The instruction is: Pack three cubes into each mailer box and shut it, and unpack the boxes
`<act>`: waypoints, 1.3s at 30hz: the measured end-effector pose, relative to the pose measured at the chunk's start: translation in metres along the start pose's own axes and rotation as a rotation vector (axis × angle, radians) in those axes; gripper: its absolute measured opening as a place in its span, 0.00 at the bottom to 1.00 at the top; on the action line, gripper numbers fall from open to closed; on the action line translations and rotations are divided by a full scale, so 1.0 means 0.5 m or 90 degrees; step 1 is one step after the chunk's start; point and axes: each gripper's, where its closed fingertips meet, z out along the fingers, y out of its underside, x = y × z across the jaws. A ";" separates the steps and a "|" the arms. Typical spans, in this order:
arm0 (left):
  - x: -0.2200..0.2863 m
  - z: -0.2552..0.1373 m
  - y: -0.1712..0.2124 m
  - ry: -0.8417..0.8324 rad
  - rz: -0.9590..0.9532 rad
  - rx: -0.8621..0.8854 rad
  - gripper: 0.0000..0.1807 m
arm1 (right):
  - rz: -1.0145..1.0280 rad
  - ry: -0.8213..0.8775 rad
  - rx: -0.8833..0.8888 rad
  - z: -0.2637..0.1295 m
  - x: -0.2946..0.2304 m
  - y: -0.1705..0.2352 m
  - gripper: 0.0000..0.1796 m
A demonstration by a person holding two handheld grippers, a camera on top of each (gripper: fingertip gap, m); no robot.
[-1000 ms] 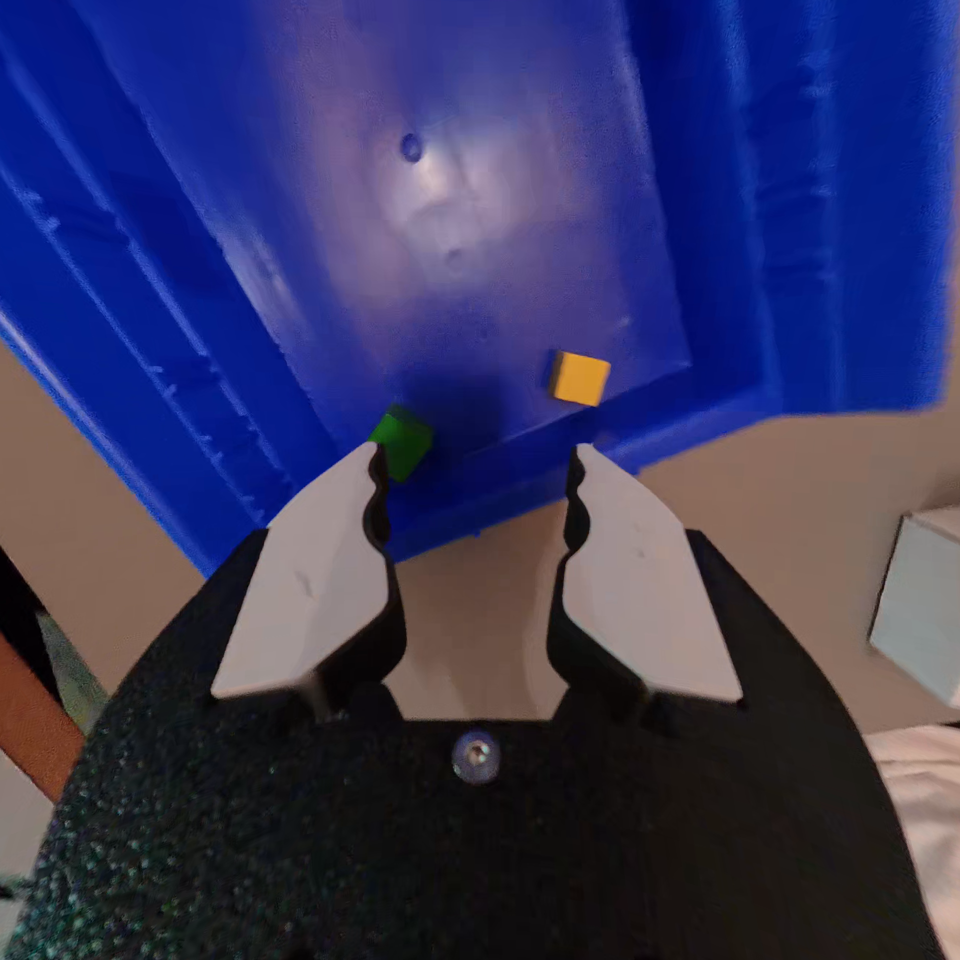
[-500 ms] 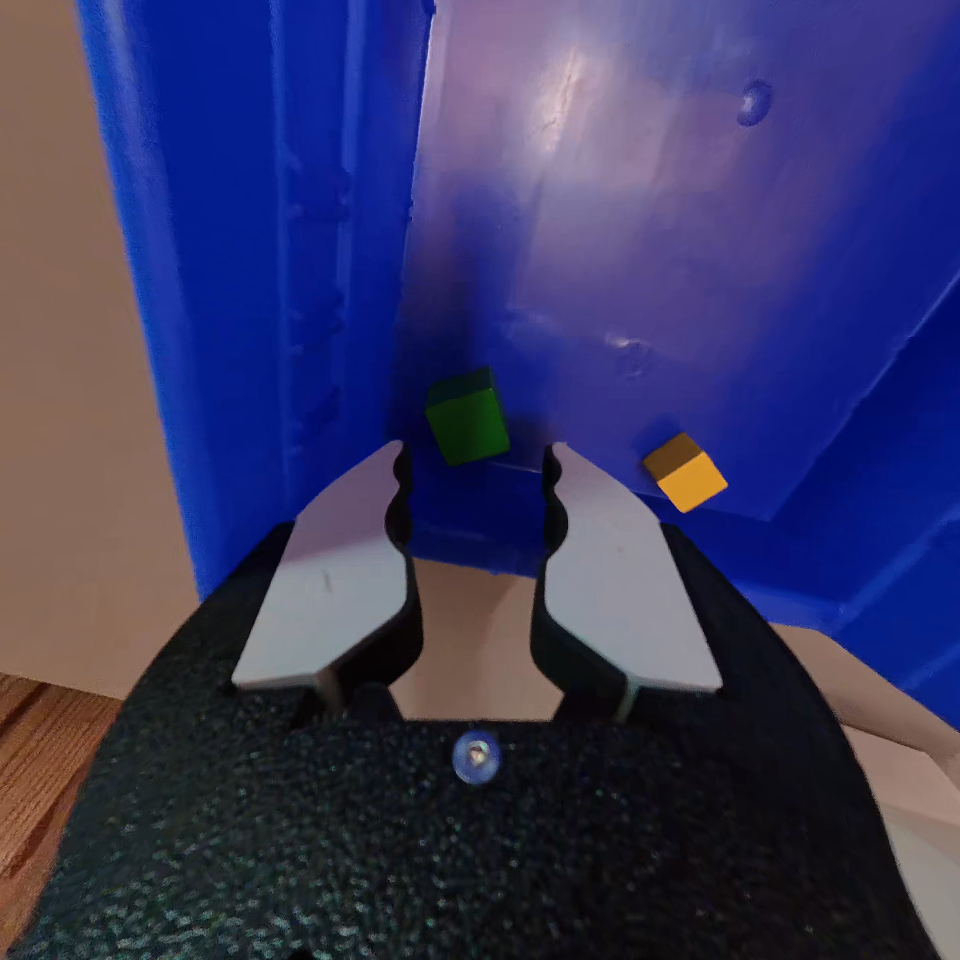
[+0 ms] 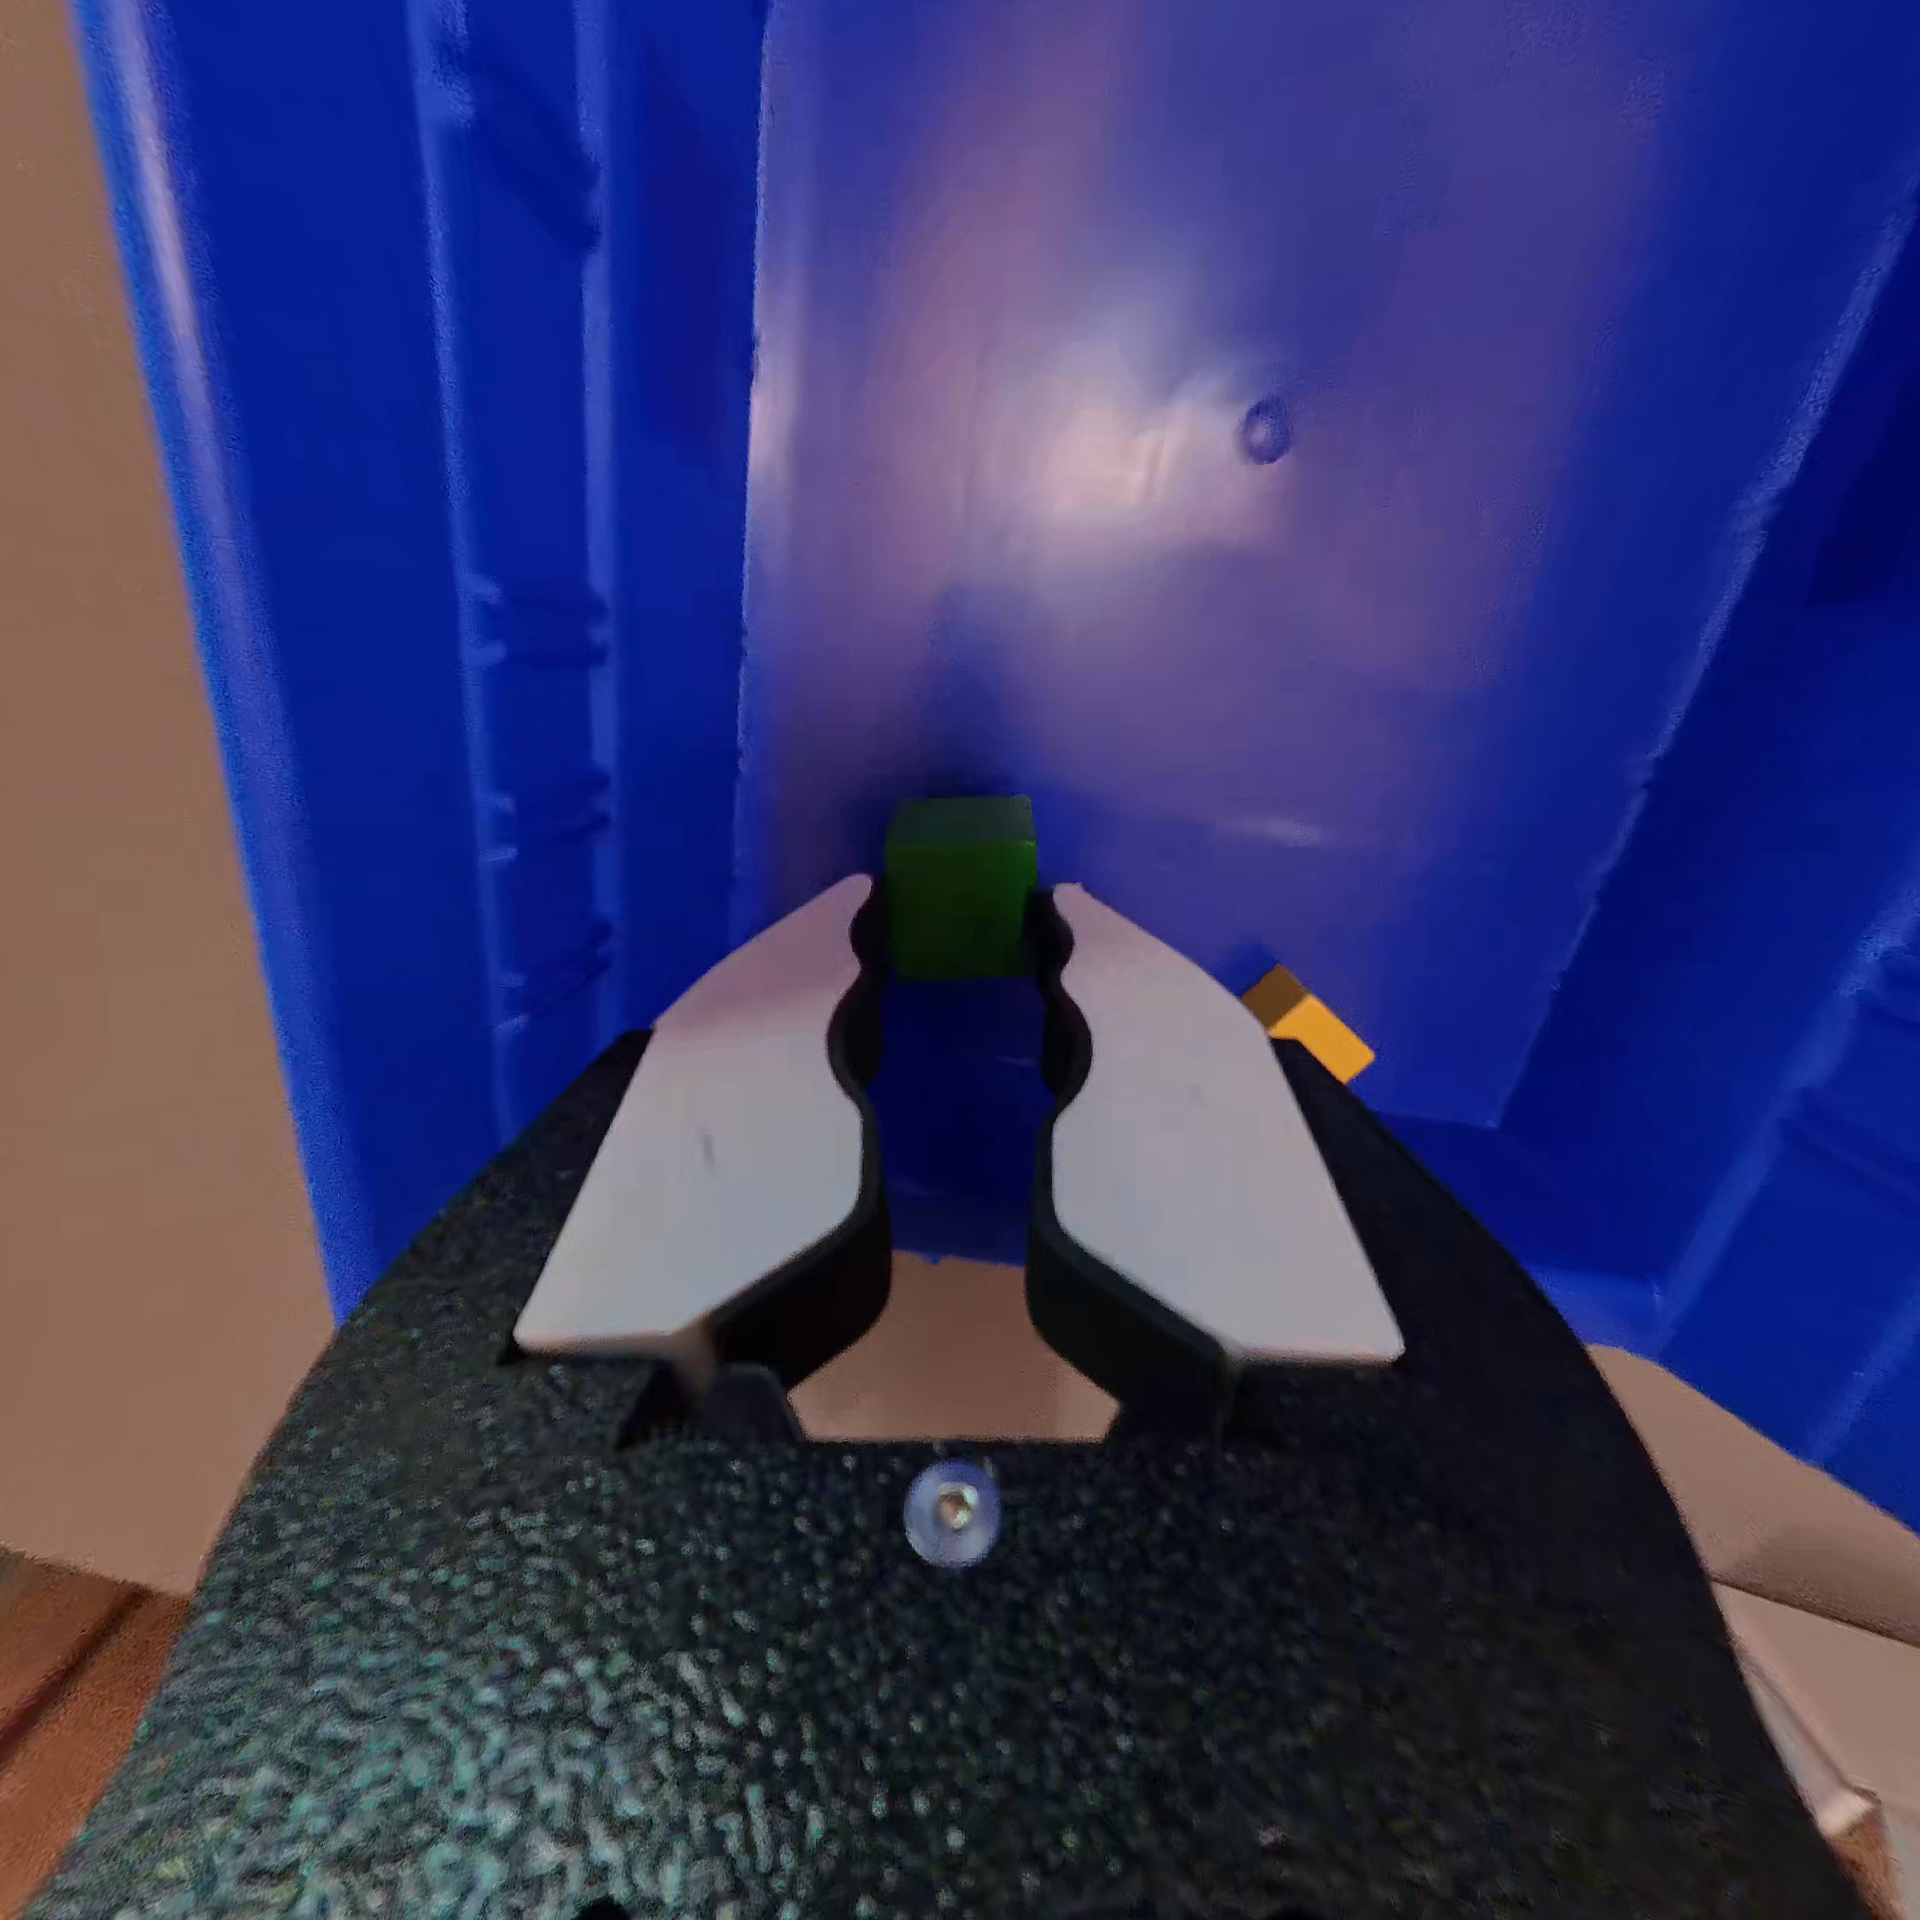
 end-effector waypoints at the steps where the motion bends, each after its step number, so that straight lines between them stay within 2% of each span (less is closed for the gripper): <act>1: 0.010 -0.014 -0.013 0.012 0.036 0.027 0.15 | 0.009 -0.007 0.017 -0.005 -0.001 -0.008 0.41; 3: 0.038 -0.056 -0.039 0.040 0.104 0.087 0.15 | 0.033 -0.028 0.063 -0.018 -0.007 -0.030 0.43; 5: 0.090 -0.125 -0.069 0.104 0.192 0.195 0.15 | 0.066 -0.058 0.119 -0.033 -0.014 -0.057 0.45; 8: 0.180 -0.249 -0.054 0.225 0.347 0.359 0.14 | 0.124 -0.127 0.203 -0.056 -0.032 -0.098 0.50; 10: 0.248 -0.336 0.004 0.342 0.452 0.466 0.14 | 0.175 -0.195 0.274 -0.080 -0.050 -0.135 0.52; 13: 0.320 -0.463 0.136 0.502 0.590 0.633 0.14 | 0.256 -0.299 0.410 -0.137 -0.072 -0.206 0.54; 15: 0.347 -0.520 0.233 0.573 0.667 0.712 0.14 | 0.310 -0.347 0.461 -0.160 -0.080 -0.236 0.54; 18: 0.375 -0.568 0.372 0.667 0.763 0.774 0.14 | 0.393 -0.437 0.495 -0.177 -0.096 -0.265 0.52; 23: 0.395 -0.595 0.529 0.730 0.891 0.849 0.14 | 0.533 -0.582 0.512 -0.188 -0.109 -0.285 0.46; 26: 0.402 -0.575 0.579 0.687 0.980 0.845 0.14 | 0.569 -0.627 0.503 -0.184 -0.115 -0.284 0.44; 30: 0.417 -0.532 0.605 0.597 1.086 0.815 0.14 | 0.562 -0.642 0.484 -0.172 -0.130 -0.284 0.45; 33: 0.429 -0.500 0.608 0.555 1.130 0.794 0.14 | 0.552 -0.635 0.469 -0.160 -0.138 -0.282 0.39; 34: 0.434 -0.493 0.607 0.555 1.129 0.795 0.14 | 0.555 -0.632 0.467 -0.156 -0.137 -0.280 0.37; 36: 0.442 -0.488 0.606 0.578 1.106 0.800 0.14 | 0.549 -0.610 0.457 -0.142 -0.131 -0.269 0.18; 39: 0.449 -0.467 0.585 0.560 1.034 0.779 0.17 | 0.539 -0.584 0.448 -0.128 -0.115 -0.256 0.17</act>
